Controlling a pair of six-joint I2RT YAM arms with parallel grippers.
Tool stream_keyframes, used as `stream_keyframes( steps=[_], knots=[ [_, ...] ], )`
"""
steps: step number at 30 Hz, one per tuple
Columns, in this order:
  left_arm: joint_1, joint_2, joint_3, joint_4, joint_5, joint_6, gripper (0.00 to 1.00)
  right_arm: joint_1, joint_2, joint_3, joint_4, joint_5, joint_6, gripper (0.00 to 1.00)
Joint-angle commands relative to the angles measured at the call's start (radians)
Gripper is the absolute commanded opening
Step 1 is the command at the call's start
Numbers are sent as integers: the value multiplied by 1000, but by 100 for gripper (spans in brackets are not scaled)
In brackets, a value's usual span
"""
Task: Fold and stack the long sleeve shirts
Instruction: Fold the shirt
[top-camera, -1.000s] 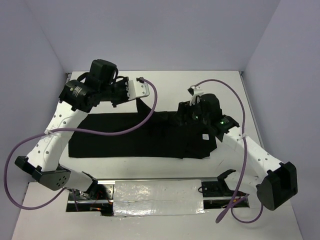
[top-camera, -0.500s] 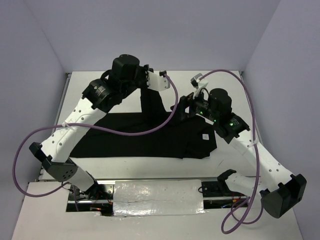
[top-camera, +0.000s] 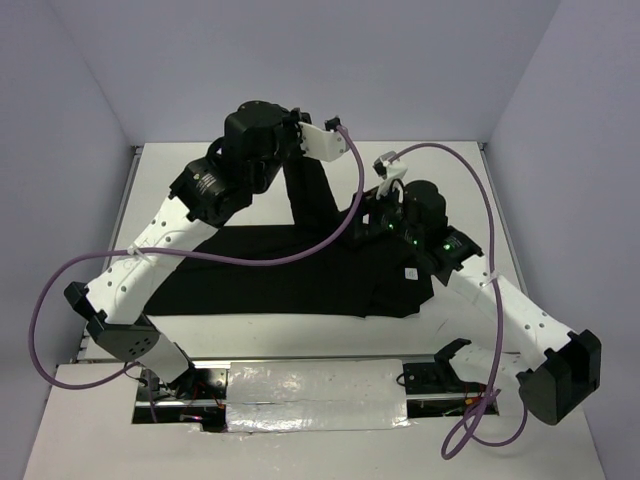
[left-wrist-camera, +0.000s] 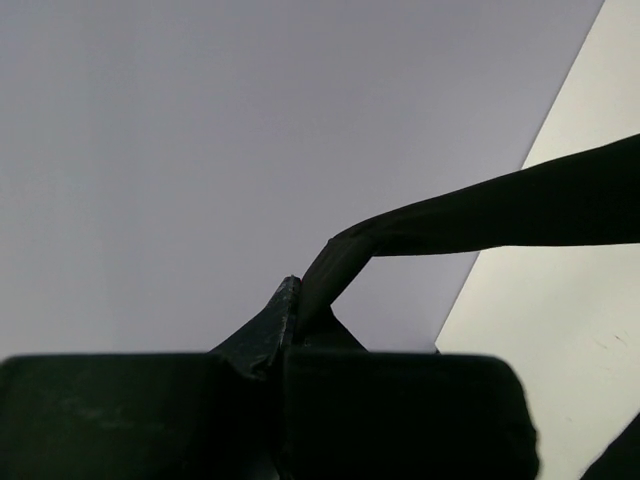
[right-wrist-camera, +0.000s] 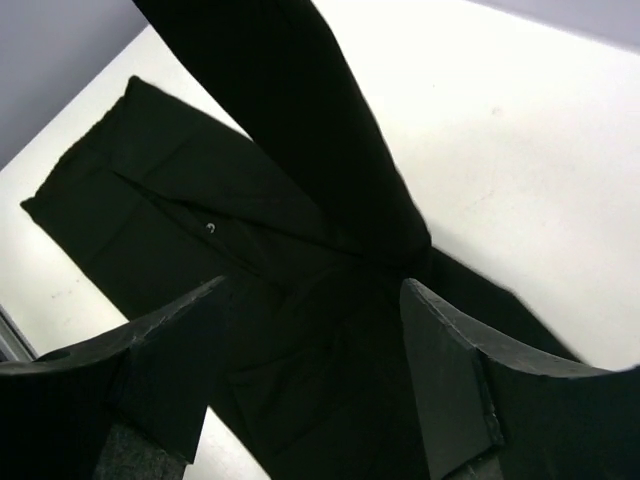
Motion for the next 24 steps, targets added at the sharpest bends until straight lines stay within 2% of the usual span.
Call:
stream_keyframes(
  steps=[1, 4, 6, 8, 10, 12, 17, 24],
  knots=[
    [-1, -28, -9, -14, -32, -69, 0, 9, -17, -93, 116, 35, 108, 75],
    [-1, -28, -15, -89, -15, -129, 0, 53, -26, -125, 196, 62, 92, 76],
    [-1, -25, -12, -121, 9, -146, 0, 110, -63, -118, 239, 104, -9, 77],
    [-1, -22, -5, -162, 31, -164, 0, 198, -92, -116, 346, 171, -134, 78],
    [-1, -19, 6, -195, 52, -185, 0, 230, -126, -134, 496, 187, -200, 77],
    [-1, -19, 15, -224, 72, -192, 0, 239, -121, -132, 573, 178, -249, 74],
    [-2, -25, 22, -241, 74, -198, 0, 239, 35, 39, 523, 121, -319, 71],
    [-2, -20, 37, -255, 89, -235, 0, 239, 136, 69, 639, 78, -295, 72]
  ],
)
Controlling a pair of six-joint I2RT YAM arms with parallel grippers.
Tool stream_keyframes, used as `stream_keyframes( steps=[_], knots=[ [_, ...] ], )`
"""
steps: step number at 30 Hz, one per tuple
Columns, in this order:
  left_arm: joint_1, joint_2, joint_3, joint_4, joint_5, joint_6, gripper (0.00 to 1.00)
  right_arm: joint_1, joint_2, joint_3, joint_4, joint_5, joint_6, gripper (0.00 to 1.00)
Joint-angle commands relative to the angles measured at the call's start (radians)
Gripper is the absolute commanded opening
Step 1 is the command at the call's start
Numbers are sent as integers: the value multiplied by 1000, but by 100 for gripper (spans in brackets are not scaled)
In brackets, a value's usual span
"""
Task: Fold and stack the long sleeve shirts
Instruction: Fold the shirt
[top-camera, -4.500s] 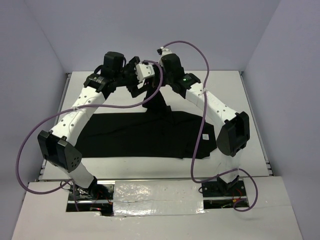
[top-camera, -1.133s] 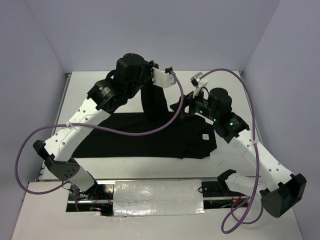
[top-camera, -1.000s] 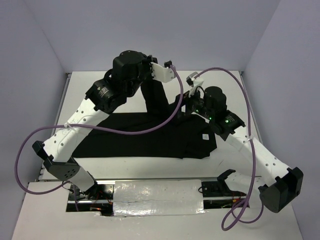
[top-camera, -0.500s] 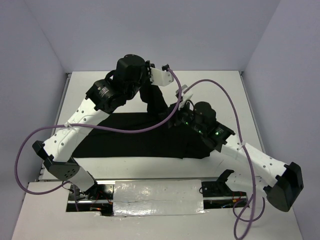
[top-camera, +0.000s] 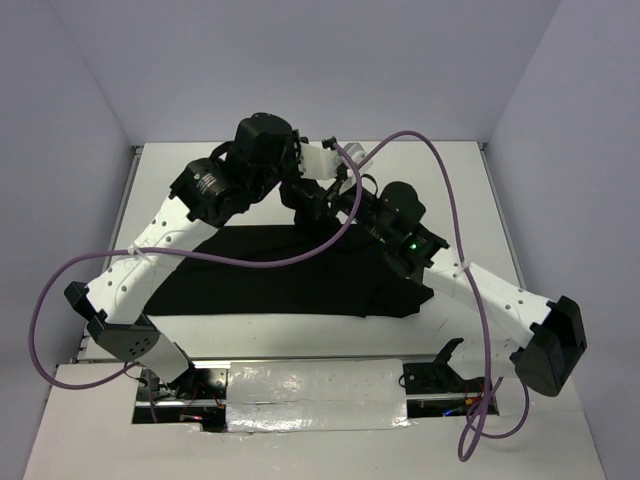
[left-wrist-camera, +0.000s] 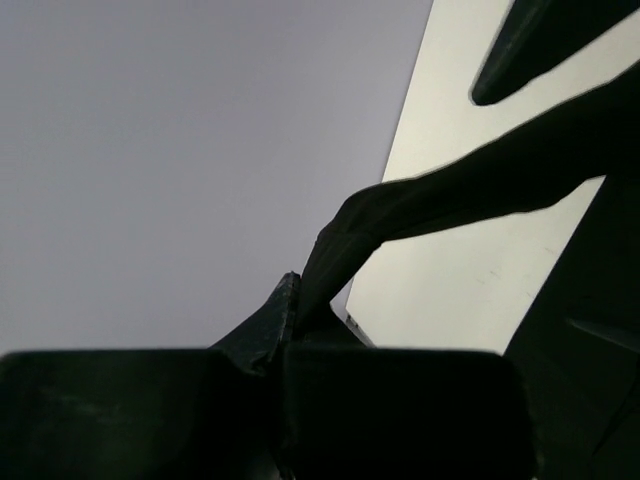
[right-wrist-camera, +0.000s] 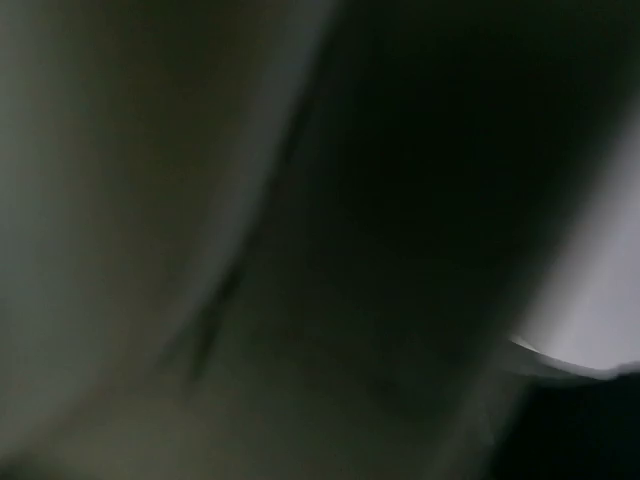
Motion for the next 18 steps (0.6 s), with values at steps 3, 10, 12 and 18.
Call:
stream_keyframes(
  steps=[3, 10, 12, 18],
  knots=[
    [-2, -13, 71, -9, 37, -80, 0, 0, 61, 33, 190, 1, 1, 71],
    [-2, -22, 76, -43, 77, -121, 0, -8, 179, 67, 249, 15, -2, 59],
    [-2, -24, 71, -45, 79, -128, 0, -12, 201, 81, 243, -13, 4, 59],
    [10, -27, 37, -29, 68, -151, 0, -47, 175, -58, 437, -28, 114, 53]
  ],
)
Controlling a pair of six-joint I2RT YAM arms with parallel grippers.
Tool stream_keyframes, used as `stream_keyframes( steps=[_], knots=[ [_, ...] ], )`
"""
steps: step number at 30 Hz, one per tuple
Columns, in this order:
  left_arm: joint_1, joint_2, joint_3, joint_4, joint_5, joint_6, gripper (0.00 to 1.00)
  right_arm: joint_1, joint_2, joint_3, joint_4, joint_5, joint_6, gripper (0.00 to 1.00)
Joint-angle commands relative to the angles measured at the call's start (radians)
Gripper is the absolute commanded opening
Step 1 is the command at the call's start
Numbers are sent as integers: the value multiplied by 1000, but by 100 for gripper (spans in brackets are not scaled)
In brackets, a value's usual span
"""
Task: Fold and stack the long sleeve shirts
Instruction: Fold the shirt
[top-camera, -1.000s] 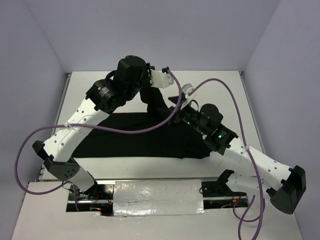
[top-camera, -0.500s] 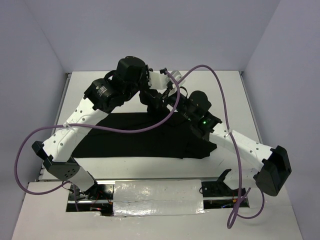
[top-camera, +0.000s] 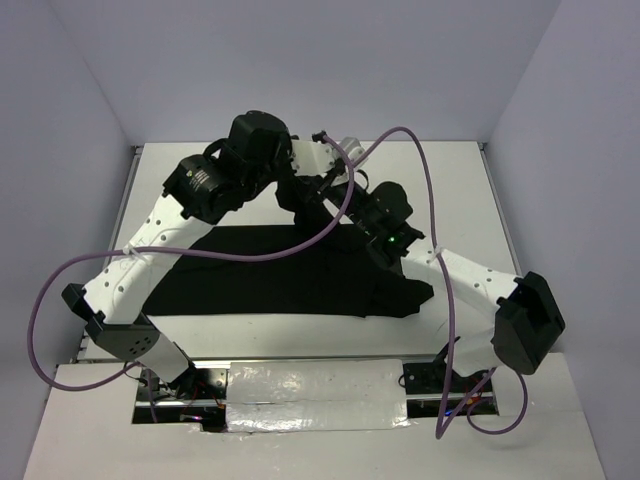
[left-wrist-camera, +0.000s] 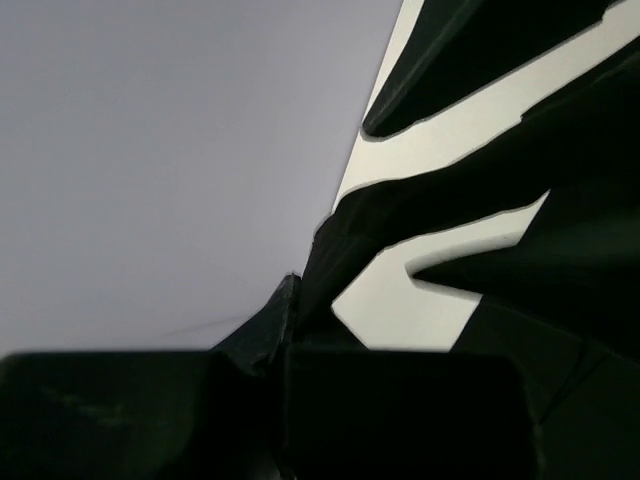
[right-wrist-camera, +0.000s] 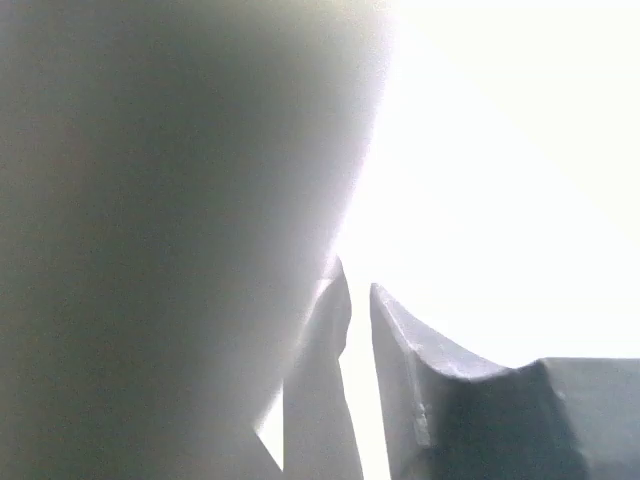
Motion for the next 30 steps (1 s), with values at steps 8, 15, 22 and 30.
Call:
stream_keyframes(
  steps=[8, 15, 22, 30],
  knots=[
    [5, -15, -11, 50, 135, -107, 0, -45, -141, -152, 33, -104, 11, 72],
    [6, -4, -4, 33, 175, -119, 0, -44, -84, -96, 10, -86, 3, 73],
    [5, -16, 16, -10, 237, -132, 0, -44, 20, -13, -7, -18, 5, 48],
    [5, -35, -27, -23, 243, -145, 21, -44, -7, -19, -33, -41, 6, 0]
  ],
)
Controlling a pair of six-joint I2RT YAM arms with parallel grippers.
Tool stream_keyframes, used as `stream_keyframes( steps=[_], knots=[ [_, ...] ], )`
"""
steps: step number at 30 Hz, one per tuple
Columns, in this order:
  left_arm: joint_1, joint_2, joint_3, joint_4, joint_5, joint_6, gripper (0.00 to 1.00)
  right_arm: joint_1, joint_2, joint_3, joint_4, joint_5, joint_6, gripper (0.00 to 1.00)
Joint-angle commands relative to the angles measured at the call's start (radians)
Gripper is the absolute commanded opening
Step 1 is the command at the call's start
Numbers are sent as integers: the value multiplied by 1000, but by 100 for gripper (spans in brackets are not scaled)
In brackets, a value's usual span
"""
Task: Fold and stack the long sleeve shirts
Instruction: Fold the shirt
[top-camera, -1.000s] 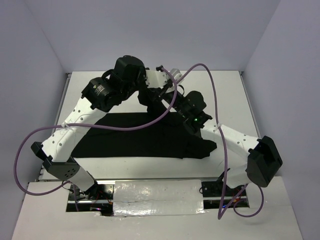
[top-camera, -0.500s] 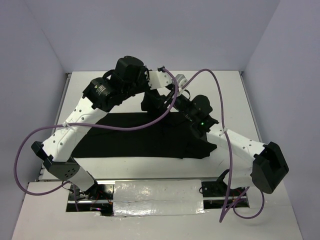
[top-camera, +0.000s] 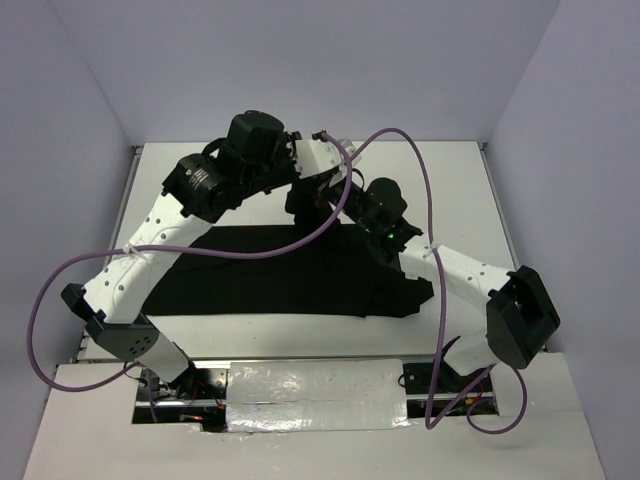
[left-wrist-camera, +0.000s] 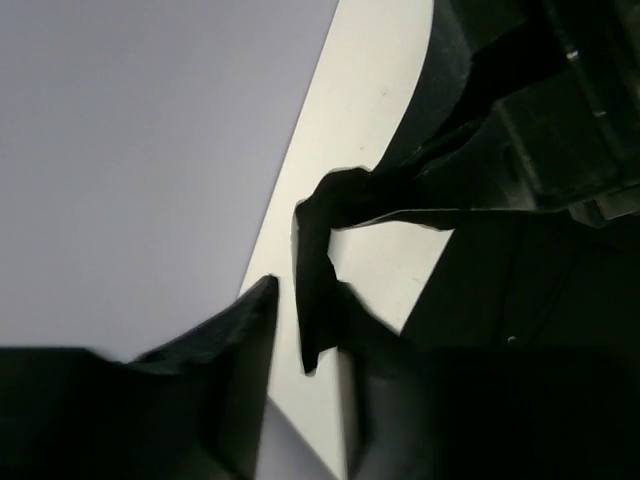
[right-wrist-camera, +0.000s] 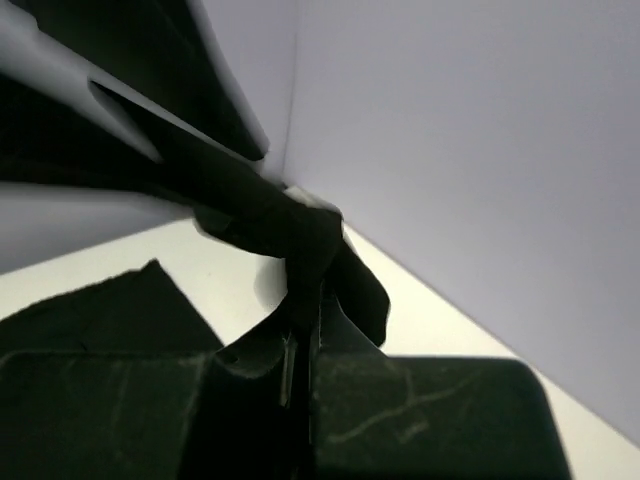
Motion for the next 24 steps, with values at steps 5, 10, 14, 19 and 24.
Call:
stream_keyframes(
  steps=[5, 10, 14, 19, 24],
  knots=[
    [32, -59, 10, -61, 99, -46, 99, -46, -96, 38, -114, -53, 5, 0],
    [224, -141, 1, -68, 244, -116, 99, -152, -142, 40, -173, -220, 65, 0],
    [436, -219, -63, -72, 379, -129, 99, -198, -159, 86, -271, -254, 33, 0],
    [618, -338, -422, -65, 323, 51, 98, -186, -190, 135, -397, -354, 20, 0],
    [864, -336, -793, 127, 256, 115, 95, -149, -262, 72, -471, -381, -4, 0]
  ],
)
